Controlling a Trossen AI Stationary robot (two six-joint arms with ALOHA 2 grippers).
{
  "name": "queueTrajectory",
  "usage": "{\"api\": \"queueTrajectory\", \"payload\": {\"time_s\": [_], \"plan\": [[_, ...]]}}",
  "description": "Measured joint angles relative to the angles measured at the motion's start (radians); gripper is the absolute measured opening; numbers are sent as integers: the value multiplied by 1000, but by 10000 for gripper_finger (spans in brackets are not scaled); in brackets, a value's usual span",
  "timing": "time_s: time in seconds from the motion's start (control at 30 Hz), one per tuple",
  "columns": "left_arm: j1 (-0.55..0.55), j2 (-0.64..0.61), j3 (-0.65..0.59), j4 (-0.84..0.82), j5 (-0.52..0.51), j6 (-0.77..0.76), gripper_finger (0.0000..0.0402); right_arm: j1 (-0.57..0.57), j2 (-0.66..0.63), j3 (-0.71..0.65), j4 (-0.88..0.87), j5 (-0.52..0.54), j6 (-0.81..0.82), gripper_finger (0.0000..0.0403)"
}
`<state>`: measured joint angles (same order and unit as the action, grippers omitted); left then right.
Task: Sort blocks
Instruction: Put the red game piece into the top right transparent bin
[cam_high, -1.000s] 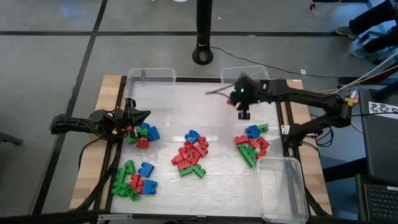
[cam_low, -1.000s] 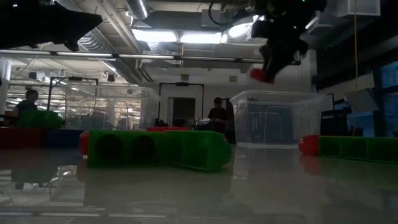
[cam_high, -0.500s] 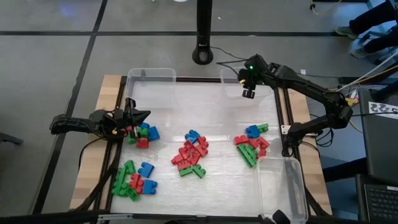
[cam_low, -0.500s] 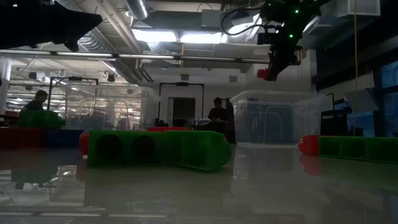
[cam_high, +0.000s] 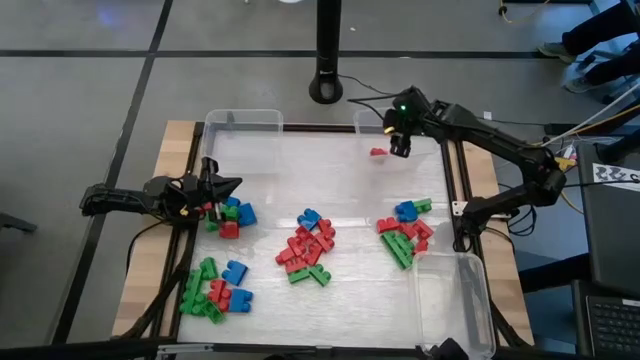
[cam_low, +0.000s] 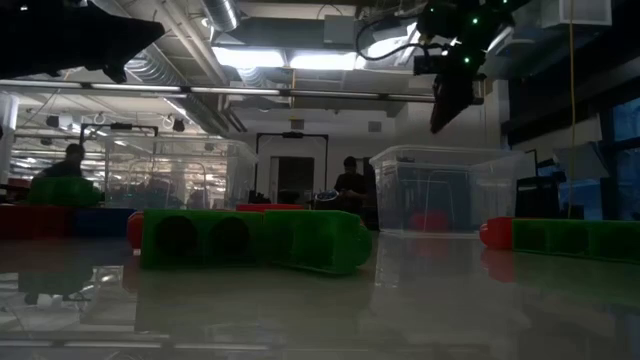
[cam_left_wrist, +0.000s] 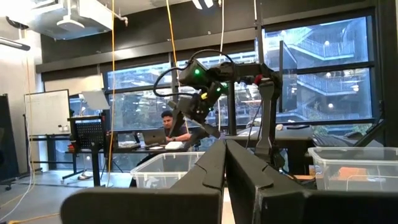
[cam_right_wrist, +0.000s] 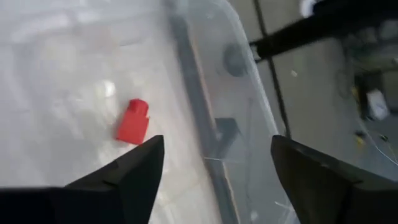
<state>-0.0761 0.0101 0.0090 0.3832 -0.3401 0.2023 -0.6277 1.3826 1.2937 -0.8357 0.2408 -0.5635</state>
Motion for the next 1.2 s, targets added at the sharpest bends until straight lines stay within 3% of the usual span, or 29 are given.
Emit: {"api": "queueTrajectory", "payload": {"time_s": [0.17, 0.37, 0.8, 0.97, 1.2], "plan": [[0, 0, 0, 0, 0, 7, 4, 63, -8, 65, -78, -75, 7, 322], [0, 0, 0, 3, 0, -4, 4, 213, -13, 58, -88, -77, 6, 324], [0, 0, 0, 0, 0, 8, 4, 509, -10, -129, -80, -186, 68, 324], [0, 0, 0, 2, 0, 7, 4, 581, -10, -196, -73, -155, 154, 324], [0, 0, 0, 2, 0, 7, 4, 638, -10, -274, -69, -208, 267, 324]]}}
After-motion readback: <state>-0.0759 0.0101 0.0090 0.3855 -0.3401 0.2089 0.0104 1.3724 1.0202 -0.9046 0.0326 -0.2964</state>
